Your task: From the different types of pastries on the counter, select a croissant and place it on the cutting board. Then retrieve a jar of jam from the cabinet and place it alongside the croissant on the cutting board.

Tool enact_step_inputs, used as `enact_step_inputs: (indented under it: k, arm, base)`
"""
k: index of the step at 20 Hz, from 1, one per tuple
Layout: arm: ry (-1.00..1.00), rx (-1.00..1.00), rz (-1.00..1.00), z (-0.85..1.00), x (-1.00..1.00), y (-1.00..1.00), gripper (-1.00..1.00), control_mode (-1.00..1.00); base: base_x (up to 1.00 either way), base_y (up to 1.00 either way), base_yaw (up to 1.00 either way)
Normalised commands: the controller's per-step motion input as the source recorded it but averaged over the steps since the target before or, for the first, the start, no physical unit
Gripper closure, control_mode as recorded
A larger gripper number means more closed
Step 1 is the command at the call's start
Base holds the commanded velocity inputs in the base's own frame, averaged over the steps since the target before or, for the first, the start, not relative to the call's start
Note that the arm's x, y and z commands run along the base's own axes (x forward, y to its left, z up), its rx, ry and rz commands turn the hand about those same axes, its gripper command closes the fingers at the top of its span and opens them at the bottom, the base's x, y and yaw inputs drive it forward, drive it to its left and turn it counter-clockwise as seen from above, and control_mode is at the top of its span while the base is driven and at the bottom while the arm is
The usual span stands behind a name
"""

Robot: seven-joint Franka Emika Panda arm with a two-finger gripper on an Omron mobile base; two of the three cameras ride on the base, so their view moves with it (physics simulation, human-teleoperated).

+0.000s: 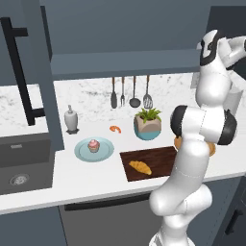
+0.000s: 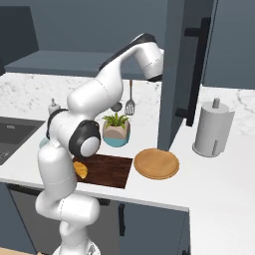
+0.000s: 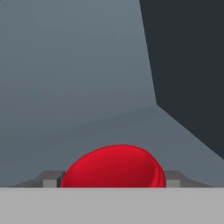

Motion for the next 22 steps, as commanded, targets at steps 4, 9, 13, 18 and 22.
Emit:
enact_step_inputs:
  k: [4, 9, 13, 18, 22]
  arm:
    - [0.00, 0.00, 0.00, 0.00, 0.00, 0.00, 1.00, -1.00]
    - [0.00, 0.00, 0.00, 0.00, 0.00, 0.00, 1.00, -1.00]
    - [0.00, 0.00, 0.00, 0.00, 0.00, 0.00, 1.00, -1.00]
    - [0.00, 0.00, 0.00, 0.00, 0.00, 0.00, 1.00, -1.00]
    - [0.00, 0.00, 0.00, 0.00, -0.01, 0.00, 1.00, -1.00]
  base:
    - [0.00, 0.00, 0.00]
    - [0.00, 0.00, 0.00]
    - [0.00, 0.00, 0.00]
    - [0.00, 0.00, 0.00]
    - [0.00, 0.00, 0.00]
